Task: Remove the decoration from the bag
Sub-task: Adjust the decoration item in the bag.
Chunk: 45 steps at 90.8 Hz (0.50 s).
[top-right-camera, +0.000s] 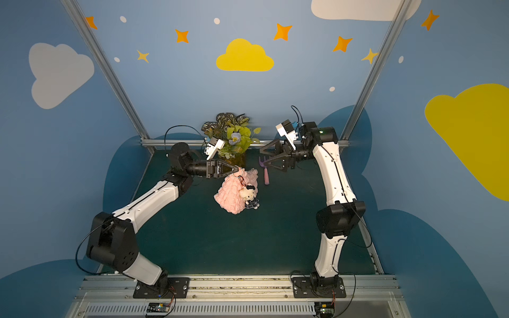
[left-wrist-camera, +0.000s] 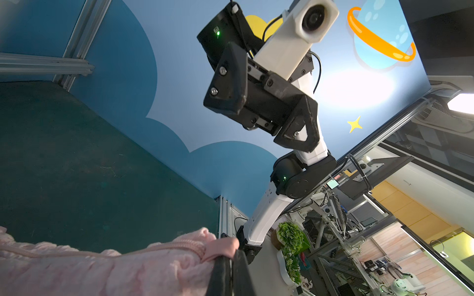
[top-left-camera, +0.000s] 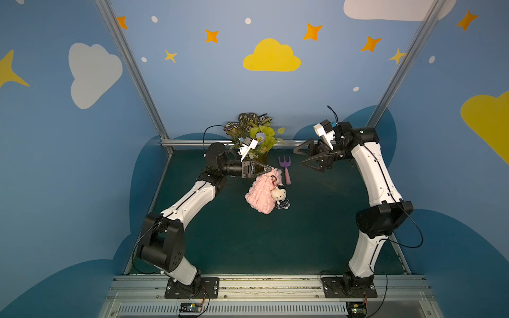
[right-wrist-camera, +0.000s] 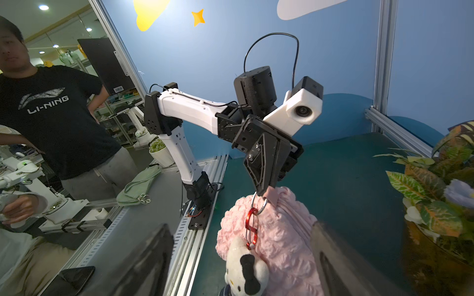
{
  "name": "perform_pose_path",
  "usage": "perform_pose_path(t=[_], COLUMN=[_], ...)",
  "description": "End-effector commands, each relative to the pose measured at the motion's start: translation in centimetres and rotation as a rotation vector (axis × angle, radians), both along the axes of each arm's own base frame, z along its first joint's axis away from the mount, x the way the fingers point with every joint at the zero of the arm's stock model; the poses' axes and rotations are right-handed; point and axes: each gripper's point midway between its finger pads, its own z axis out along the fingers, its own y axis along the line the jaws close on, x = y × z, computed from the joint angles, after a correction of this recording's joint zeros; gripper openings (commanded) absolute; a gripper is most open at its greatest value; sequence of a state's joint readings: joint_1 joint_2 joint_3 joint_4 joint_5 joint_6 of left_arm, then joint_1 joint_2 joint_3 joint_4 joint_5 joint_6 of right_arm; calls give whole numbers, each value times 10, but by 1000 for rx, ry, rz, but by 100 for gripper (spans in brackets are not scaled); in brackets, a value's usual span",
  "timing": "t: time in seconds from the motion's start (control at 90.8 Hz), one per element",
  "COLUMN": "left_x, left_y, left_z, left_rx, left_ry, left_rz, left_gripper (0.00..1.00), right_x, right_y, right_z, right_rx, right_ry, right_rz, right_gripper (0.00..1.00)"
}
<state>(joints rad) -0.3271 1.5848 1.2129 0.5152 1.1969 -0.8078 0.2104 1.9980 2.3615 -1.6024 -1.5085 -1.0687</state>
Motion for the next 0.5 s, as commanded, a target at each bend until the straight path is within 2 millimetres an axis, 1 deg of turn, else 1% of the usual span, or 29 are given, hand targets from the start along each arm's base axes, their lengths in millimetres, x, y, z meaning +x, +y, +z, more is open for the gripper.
perform_pose_path(t=[0.0,0.033,0.055,0.077,0.088,0.121,0.132,0.143,0.165,0.176,0.187,0.209,0.22,0.253,0.275,0.341,0.407,0.451,0.485], left_x=[-2,-2,-2,-2,-2,-1,-1,-1,-1,-1,-1,-1,-1,-1,-1,0,-2,-4,-5], left_y=[3,3,3,3,3,3,3,3,3,3,3,3,3,3,3,4,4,5,5], left_z=[13,14,13,14,14,14,13,14,13,13,13,13,13,14,14,16,20,20,20], left_rx=[-21,-21,-21,-21,-21,-20,-20,-20,-19,-19,-19,-19,-19,-19,-20,-22,-25,-25,-24], left_ry=[-84,-84,-83,-83,-84,-84,-83,-85,-82,-83,-83,-84,-84,-84,-83,-86,-96,-98,-99], left_rz=[17,18,19,20,20,22,23,23,22,23,25,25,26,27,27,33,30,25,20], left_gripper=[2,2,2,2,2,2,2,2,2,2,2,2,2,2,2,3,2,2,2], right_x=[6,11,18,30,37,65,80,91,105,111,119,131,139,153,158,176,181,180,178], right_y=[-1,-1,1,4,5,9,8,8,10,10,10,5,4,-3,-6,-21,-29,-28,-26], right_z=[-7,-6,-15,-25,-33,-58,-76,-79,-82,-91,-92,-89,-80,-63,-55,-41,-33,-24,-23], right_rx=[-88,-118,-176,-252,-312,-484,-558,-595,-629,-660,-657,-653,-627,-565,-521,-411,-333,-260,-208], right_ry=[248,245,264,274,289,277,309,245,150,134,107,70,43,28,61,182,286,350,411], right_rz=[-18,-31,-55,-108,-153,-345,-436,-515,-607,-646,-687,-788,-836,-925,-937,-997,-1017,-986,-948], right_gripper=[91,92,92,92,93,93,94,96,97,97,98,98,98,98,98,98,98,98,98])
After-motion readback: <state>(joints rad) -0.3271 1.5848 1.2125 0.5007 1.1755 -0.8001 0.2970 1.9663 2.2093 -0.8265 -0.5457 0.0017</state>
